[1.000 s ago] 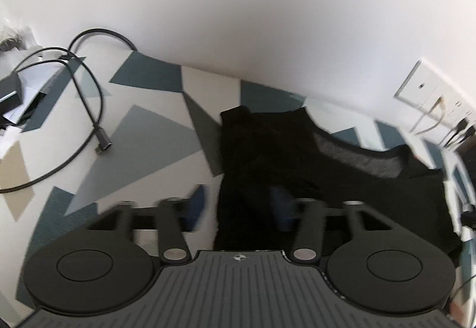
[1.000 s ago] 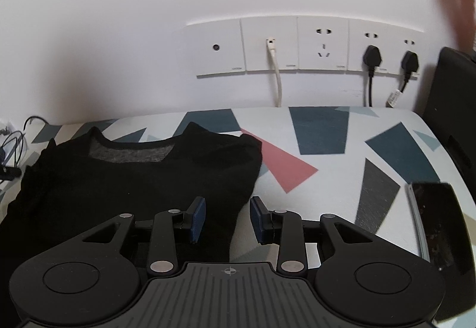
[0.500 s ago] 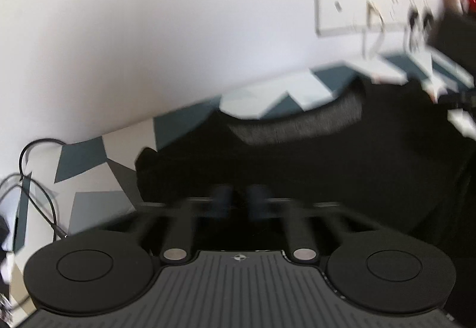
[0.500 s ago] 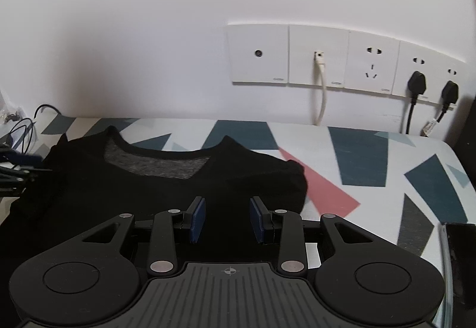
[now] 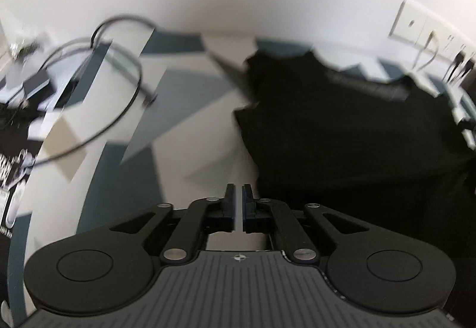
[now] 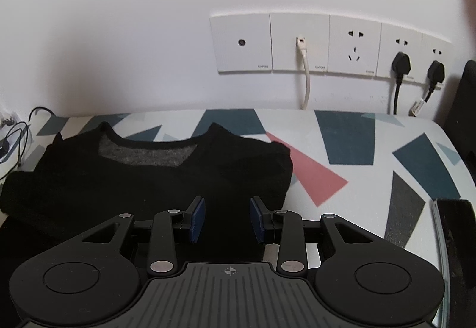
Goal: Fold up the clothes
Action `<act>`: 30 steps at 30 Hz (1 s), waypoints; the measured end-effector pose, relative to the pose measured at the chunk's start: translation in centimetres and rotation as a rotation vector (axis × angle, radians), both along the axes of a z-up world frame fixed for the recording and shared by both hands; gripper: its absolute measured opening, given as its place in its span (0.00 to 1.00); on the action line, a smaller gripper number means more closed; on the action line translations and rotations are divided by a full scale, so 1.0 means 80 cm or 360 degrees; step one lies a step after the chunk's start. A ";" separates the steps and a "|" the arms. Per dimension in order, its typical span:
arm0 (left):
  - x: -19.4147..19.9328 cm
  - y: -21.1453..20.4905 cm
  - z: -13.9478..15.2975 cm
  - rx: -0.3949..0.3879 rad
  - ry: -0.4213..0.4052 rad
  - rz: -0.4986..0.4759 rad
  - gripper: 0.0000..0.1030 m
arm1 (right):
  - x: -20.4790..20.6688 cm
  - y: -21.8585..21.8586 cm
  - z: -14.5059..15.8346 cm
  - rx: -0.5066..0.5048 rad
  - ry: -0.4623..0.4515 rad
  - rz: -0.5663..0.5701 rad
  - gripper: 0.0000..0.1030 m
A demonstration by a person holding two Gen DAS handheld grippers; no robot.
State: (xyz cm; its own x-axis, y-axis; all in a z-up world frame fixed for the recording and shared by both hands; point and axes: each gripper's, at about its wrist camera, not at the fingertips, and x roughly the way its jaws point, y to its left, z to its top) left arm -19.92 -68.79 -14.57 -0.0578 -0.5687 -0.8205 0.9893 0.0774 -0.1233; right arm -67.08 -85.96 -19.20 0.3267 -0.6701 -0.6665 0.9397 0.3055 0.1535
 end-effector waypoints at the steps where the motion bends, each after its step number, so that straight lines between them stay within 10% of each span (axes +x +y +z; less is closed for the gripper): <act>1: 0.006 -0.001 -0.003 0.0019 0.0021 0.0021 0.23 | 0.001 -0.001 0.001 0.0001 0.0003 0.0001 0.30; 4: 0.026 -0.015 0.001 -0.0052 0.0141 0.0116 0.57 | 0.005 -0.004 0.003 -0.0002 0.0012 0.0003 0.30; 11: 0.040 -0.083 -0.014 -0.0051 0.0245 0.0309 0.59 | 0.027 -0.032 0.000 -0.0073 0.0167 0.0013 0.31; 12: 0.038 -0.088 -0.017 -0.0043 0.0241 0.0309 0.57 | 0.032 -0.037 -0.001 -0.0091 0.0193 0.0027 0.33; 15: 0.032 -0.089 -0.022 -0.0030 0.0239 0.0281 0.07 | 0.047 -0.052 -0.006 -0.0133 0.0274 0.0056 0.47; 20: 0.017 -0.077 -0.012 -0.0115 0.0156 0.0233 0.00 | 0.057 -0.080 -0.029 -0.0085 0.0423 -0.0008 0.50; 24: 0.007 -0.070 0.006 -0.0203 0.0108 0.0193 0.00 | 0.057 -0.087 -0.046 -0.0046 0.0463 -0.0006 0.13; 30: -0.002 -0.068 0.034 -0.0321 0.0062 0.0148 0.00 | 0.041 -0.088 -0.044 -0.0054 0.0353 -0.0101 0.00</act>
